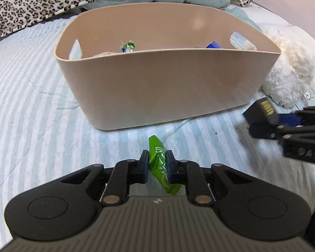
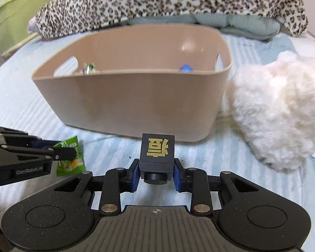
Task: Organize objects
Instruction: 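Carry candy packet and black box into the basket and release them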
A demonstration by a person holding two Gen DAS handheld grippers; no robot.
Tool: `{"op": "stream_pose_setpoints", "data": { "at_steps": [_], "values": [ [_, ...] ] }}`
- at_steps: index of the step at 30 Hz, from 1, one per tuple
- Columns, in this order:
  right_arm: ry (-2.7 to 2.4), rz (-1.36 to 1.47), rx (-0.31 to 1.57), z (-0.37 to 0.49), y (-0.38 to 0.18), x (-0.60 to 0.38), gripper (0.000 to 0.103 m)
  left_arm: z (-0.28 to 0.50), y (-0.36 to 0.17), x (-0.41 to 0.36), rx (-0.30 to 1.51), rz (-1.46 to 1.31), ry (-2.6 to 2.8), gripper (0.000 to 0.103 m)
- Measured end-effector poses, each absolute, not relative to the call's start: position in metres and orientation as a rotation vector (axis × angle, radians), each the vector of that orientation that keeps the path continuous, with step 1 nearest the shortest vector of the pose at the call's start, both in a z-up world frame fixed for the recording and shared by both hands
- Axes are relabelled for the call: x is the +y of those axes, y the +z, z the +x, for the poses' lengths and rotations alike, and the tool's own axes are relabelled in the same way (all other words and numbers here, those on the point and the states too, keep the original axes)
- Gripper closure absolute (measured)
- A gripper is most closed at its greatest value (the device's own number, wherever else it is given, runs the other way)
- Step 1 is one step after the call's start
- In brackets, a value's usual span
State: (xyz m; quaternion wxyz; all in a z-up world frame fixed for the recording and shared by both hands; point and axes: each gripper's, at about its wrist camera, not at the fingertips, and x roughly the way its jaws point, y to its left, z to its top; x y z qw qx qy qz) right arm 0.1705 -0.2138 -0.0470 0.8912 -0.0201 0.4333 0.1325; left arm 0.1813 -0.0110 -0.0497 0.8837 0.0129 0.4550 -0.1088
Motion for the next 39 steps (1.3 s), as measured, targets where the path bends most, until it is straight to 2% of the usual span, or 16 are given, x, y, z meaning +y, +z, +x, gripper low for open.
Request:
{"op": "stream_pose_setpoints", "data": {
  "at_steps": [16, 25, 32, 39],
  "values": [
    [0.275, 0.003, 0.697, 0.138, 0.020, -0.231, 0.074, 0.153, 0.029, 0.012, 0.750, 0.030, -0.222, 0.085],
    [0.251, 0.012, 0.597, 0.164, 0.055, -0.238, 0.074, 0.187, 0.069, 0.013, 0.631, 0.057, -0.156, 0.085],
    [0.240, 0.017, 0.560, 0.197, 0.067, -0.237, 0.074, 0.229, 0.062, -0.003, 0.652, 0.079, -0.105, 0.085],
    [0.249, -0.021, 0.623, 0.238, 0.049, -0.222, 0.074, 0.273, 0.025, -0.015, 0.762, 0.105, -0.033, 0.085]
  ]
}}
